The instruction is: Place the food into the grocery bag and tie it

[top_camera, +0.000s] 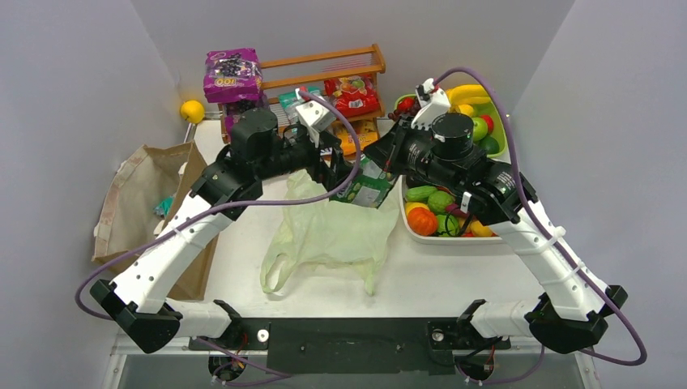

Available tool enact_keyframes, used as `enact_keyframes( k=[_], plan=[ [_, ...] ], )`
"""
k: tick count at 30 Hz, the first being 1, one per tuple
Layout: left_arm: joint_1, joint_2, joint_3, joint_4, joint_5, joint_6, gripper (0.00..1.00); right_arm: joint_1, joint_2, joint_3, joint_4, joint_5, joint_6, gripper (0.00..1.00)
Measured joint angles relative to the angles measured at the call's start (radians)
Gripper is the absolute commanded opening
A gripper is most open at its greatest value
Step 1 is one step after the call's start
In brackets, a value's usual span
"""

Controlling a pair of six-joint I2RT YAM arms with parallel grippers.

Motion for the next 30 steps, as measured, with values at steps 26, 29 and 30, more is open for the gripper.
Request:
enact_keyframes(
  k=[26,29,30],
  plan=[
    [-0.024,0.002,-0.149,0.094,-0.024,-0.012,0.27,0.097,-0.004,0.036,-0.016,0.053,0.019,0.0],
    [-0.024,-0.003,-0.177,0.124,-0.014,-0.022,0.22,0.102,-0.004,0.036,-0.017,0.053,0.024,0.0],
    [-0.024,-0.009,-0.188,0.137,-0.01,-0.024,0.22,0.102,-0.004,0.036,-0.017,0.053,0.025,0.0]
  ],
)
